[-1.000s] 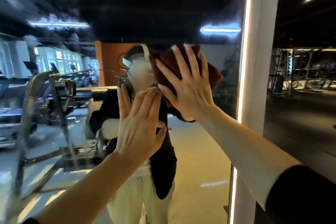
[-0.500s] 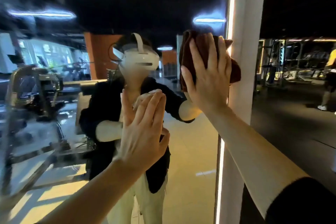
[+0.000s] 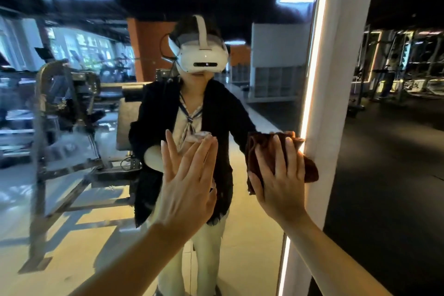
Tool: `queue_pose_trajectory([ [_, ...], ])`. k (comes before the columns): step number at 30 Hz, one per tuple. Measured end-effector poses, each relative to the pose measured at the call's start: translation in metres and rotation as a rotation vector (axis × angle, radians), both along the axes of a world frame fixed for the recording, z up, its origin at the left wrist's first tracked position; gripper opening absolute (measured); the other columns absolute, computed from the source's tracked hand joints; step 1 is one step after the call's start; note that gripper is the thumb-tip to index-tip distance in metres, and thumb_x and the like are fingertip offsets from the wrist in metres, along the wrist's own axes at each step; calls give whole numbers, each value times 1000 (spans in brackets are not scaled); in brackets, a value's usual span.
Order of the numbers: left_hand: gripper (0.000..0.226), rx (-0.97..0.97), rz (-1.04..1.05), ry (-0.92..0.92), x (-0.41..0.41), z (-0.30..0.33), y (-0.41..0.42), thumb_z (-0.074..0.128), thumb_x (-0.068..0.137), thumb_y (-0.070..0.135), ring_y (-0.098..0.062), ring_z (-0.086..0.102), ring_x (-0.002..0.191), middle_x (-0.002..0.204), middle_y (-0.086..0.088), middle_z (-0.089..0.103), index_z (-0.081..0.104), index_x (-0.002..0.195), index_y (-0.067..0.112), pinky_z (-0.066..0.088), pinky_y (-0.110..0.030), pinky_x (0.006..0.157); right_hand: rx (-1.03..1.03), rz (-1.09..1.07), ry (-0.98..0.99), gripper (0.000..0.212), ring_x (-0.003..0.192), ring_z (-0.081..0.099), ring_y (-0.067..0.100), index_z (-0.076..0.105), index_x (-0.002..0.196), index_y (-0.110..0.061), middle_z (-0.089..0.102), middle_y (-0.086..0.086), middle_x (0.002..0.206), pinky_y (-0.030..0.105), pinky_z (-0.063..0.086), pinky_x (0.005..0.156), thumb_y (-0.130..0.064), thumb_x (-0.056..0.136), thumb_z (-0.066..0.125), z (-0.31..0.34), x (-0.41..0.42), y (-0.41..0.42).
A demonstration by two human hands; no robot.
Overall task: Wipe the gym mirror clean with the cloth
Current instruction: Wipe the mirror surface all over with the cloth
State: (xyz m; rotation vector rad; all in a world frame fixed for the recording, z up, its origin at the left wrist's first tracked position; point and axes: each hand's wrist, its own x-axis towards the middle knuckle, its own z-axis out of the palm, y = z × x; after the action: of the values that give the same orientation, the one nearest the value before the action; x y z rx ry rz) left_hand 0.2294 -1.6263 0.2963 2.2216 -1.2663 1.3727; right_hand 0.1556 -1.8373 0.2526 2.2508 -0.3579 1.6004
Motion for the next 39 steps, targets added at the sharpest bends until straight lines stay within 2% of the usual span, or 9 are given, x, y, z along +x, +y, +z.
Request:
queue_pose_trajectory([
  [6, 117, 15, 35, 108, -6, -35, 24, 94, 53, 19, -36, 37, 143, 157, -17, 34, 32, 151, 4, 4, -69, 117, 5, 24, 155, 47, 148, 14, 36, 40, 146, -20, 14, 11, 164, 49, 4, 125, -45, 108, 27, -82, -12, 9],
  [12, 111, -33, 124, 130, -1, -19, 39, 94, 56, 20, -35, 33, 144, 157, -20, 35, 38, 150, 0, 2, -69, 117, 132, 53, -198, 55, 147, 20, 41, 27, 156, -18, 29, 20, 159, 53, 11, 123, -45, 108, 33, 62, 23, 25],
  [15, 114, -54, 153, 112, 3, -18, 45, 93, 58, 19, -35, 30, 144, 158, -19, 33, 33, 152, 1, -9, -61, 119, 135, 57, -266, 56, 147, 20, 40, 28, 155, -17, 33, 21, 158, 55, 13, 122, -45, 107, 33, 65, 35, 39],
  [19, 119, -34, 176, 108, 1, -26, 52, 95, 55, 19, -34, 32, 144, 158, -18, 33, 30, 153, 5, -7, -62, 119, -139, 141, 94, 59, 153, 6, 37, 22, 156, -20, 21, 16, 163, 53, 8, 124, -43, 106, 42, -45, 26, 57],
  [22, 120, -22, 189, 116, 1, -33, 63, 96, 51, 18, -33, 32, 143, 157, -17, 34, 33, 152, 6, -3, -66, 118, -270, 189, 261, 55, 155, 5, 33, 38, 152, -23, 25, 10, 161, 52, 9, 124, -37, 100, 50, -101, 19, 58],
  [30, 118, -56, 240, 82, 21, -30, 98, 96, 53, 19, -35, 28, 142, 155, -18, 32, 30, 150, 7, 14, -80, 107, 105, 63, -271, 59, 148, 17, 39, 31, 156, -17, 28, 19, 161, 53, 7, 123, -46, 106, 43, 74, 62, 88],
  [34, 118, -58, 213, 80, 32, -33, 105, 95, 55, 21, -34, 25, 146, 159, -18, 30, 31, 153, 9, 5, -77, 112, -94, 126, -26, 60, 152, 11, 39, 27, 157, -18, 18, 17, 164, 55, 7, 124, -45, 106, 45, 8, 62, 106],
  [37, 119, -59, 179, 102, 37, -34, 118, 95, 54, 21, -34, 25, 146, 160, -18, 30, 32, 153, 8, -7, -68, 116, -307, 175, 251, 46, 155, 0, 34, 49, 146, -22, 22, 13, 163, 53, 3, 125, -39, 104, 46, -64, 56, 115],
  [39, 119, -74, 167, 98, 46, -30, 132, 95, 56, 22, -33, 25, 147, 160, -17, 29, 30, 154, 8, -8, -67, 117, -280, 191, 227, 44, 155, 1, 32, 51, 144, -23, 23, 11, 162, 51, 2, 125, -40, 104, 44, -52, 58, 121],
])
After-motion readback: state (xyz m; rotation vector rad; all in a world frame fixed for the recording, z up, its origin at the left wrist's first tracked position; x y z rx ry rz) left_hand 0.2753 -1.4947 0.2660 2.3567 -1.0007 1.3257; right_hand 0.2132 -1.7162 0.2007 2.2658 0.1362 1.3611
